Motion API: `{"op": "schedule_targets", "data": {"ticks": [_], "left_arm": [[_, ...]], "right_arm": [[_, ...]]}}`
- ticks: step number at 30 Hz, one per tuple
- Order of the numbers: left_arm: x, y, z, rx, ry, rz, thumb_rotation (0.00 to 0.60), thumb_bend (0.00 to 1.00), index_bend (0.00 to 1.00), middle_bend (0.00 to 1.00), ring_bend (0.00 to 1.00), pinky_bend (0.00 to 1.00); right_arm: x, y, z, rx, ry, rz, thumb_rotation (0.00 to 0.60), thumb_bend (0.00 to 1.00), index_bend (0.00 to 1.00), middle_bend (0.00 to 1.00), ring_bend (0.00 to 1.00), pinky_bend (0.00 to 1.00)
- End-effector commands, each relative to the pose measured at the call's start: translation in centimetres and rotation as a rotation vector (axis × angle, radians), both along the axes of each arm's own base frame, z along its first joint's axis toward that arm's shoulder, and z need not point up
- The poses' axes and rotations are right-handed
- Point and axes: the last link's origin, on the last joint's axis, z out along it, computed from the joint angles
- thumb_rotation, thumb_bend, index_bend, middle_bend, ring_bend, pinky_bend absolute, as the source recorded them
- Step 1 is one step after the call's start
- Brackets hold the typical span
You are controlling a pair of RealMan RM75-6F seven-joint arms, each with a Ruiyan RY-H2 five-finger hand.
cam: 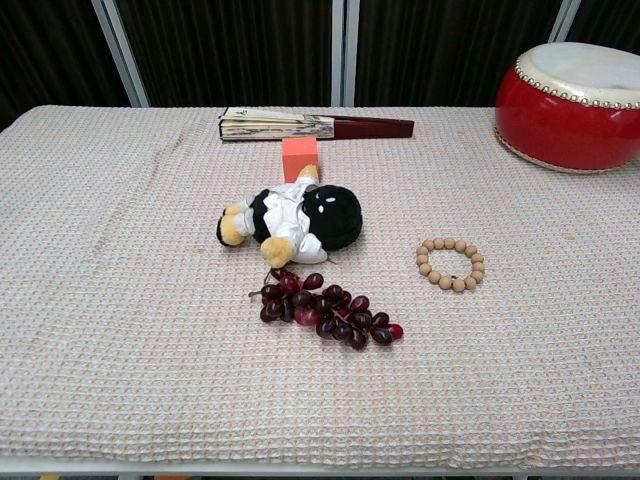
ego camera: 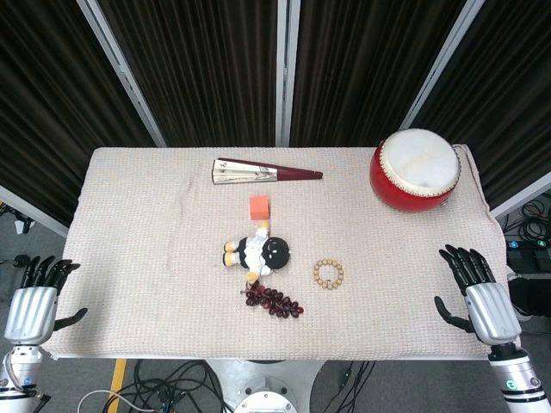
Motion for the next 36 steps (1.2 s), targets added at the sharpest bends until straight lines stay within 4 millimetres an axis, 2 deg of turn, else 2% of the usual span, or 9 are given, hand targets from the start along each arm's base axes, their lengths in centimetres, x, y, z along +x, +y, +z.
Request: {"op": "schedule_targets", "data": {"ticks": [1, 4, 8, 14, 17, 23, 26, 31, 36], "left_arm": [[-0.1, -0.1, 0.0, -0.001, -0.005, 0.005, 0.6, 0.0, 0.23, 0.19, 0.08, 0.05], [-0.2, -0.1, 0.0, -0.004, -0.007, 0.007, 0.6, 0.0, 0.23, 0.19, 0.08, 0.05], [-0.3, 0.0, -0.1, -0.014, -0.014, 0.016, 0.6, 0.0, 0.23, 0.19, 0.08, 0.05], [-0.6, 0.2, -0.2, -0.038, -0.017, 0.034, 0.6, 0.0, 0.23, 0.19, 0.08, 0.05], [-0.6, 0.3, -0.3, -0.045, -0.02, 0.036, 0.6, 0.0, 0.23, 0.19, 0.08, 0.05], [-1.1, 0.2, -0.4, -0.056, -0.029, 0.057, 0.6, 0.0, 0.23, 0.19, 0.08, 0.05], [-1.4, 0.2, -0.5, -0.06, -0.034, 0.064, 0.6, 0.0, 0.23, 0.19, 0.08, 0.05], [-1.7, 0.2, -0.7, -0.066, -0.042, 0.069, 0.6, 0.0, 0.23, 0.19, 0.08, 0.05], [-1.9, 0.3, -0.9, -0.071, -0.049, 0.074, 0.6, 0.0, 0.23, 0.19, 0.08, 0.05]], "right_arm": [[0.3, -0.4, -0.7, 0.026, -0.003, 0.022, 0.558, 0.33, 0.0, 0.07, 0.0, 0.0], [0.9, -1.5, -1.7, 0.069, 0.016, 0.055, 0.595, 0.33, 0.0, 0.13, 0.0, 0.0], [2.4, -4.5, -4.5, 0.146, 0.098, 0.13, 0.6, 0.33, 0.13, 0.24, 0.0, 0.0], [4.6, -8.3, -10.1, 0.284, 0.279, 0.23, 0.6, 0.33, 0.21, 0.27, 0.0, 0.0], [5.6, -9.6, -12.7, 0.311, 0.359, 0.282, 0.6, 0.33, 0.24, 0.27, 0.0, 0.0], [6.4, -10.3, -16.7, 0.301, 0.445, 0.373, 0.6, 0.33, 0.35, 0.27, 0.0, 0.0], [6.3, -10.4, -18.1, 0.293, 0.468, 0.395, 0.6, 0.32, 0.37, 0.27, 0.0, 0.0], [6.1, -10.4, -19.4, 0.265, 0.49, 0.427, 0.6, 0.32, 0.38, 0.28, 0.0, 0.0], [5.9, -10.2, -19.8, 0.246, 0.48, 0.445, 0.6, 0.32, 0.38, 0.28, 0.0, 0.0]]}}
